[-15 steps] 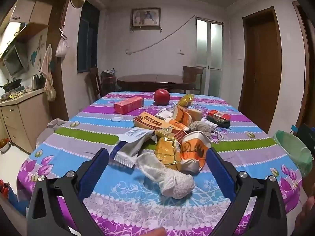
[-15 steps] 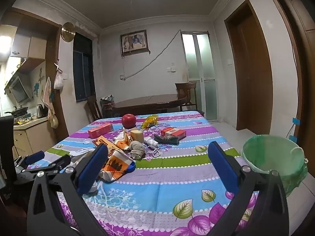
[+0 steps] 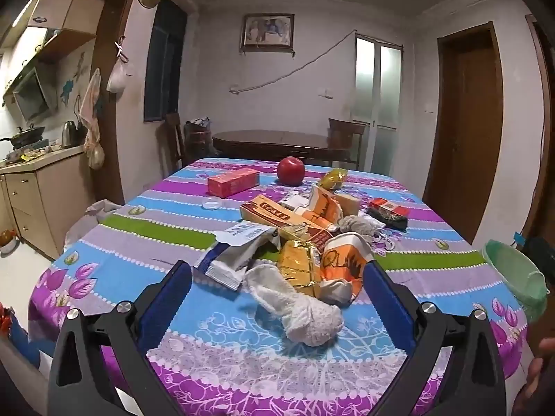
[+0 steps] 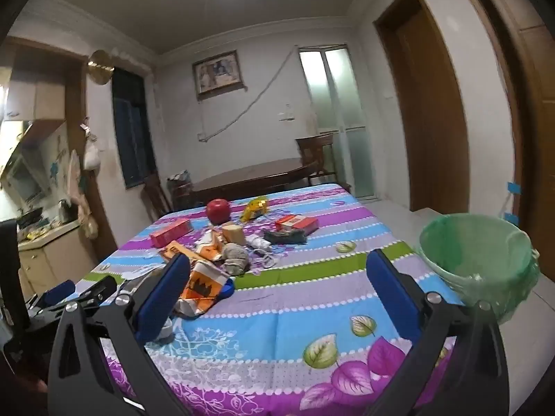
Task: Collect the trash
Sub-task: 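Move both tools over the table toward the pile of trash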
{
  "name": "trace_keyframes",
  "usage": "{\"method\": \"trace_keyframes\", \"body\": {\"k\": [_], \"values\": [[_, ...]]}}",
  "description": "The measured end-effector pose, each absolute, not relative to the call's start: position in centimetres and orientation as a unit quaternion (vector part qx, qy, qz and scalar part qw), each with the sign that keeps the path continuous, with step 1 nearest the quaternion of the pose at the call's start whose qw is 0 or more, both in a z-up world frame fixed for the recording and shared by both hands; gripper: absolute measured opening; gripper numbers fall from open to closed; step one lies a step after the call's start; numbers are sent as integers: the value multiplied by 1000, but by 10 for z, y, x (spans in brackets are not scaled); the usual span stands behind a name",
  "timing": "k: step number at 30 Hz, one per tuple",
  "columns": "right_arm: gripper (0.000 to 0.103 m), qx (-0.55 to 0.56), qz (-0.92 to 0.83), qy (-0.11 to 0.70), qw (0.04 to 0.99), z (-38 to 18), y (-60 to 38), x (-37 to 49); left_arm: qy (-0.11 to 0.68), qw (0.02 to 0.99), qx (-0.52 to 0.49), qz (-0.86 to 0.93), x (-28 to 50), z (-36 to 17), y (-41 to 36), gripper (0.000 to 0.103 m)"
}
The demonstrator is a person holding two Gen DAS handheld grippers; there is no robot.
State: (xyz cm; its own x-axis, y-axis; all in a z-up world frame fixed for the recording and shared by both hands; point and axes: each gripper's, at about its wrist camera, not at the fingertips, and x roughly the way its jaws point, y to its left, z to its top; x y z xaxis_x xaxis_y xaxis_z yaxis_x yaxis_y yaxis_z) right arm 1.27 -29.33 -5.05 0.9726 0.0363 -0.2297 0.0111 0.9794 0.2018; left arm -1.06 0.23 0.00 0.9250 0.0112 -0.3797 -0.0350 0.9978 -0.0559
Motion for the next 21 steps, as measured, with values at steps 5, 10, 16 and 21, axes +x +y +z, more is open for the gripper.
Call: {"method": "trace_keyframes", "body": {"k": [5, 10, 16, 21], "values": [[98, 138, 51, 114, 983, -61, -305, 10, 196, 980, -28, 15, -8, -2, 1, 98], [98, 141, 73, 137, 978, -67, -298, 19, 201, 979, -23, 23, -6, -3, 2, 98], [98, 112, 95, 131, 980, -63, -281, 12, 203, 979, -6, 26, -4, -5, 0, 98], [98, 93, 95, 129, 983, -60, -277, 11, 193, 981, 15, 31, -6, -5, -6, 98]]}}
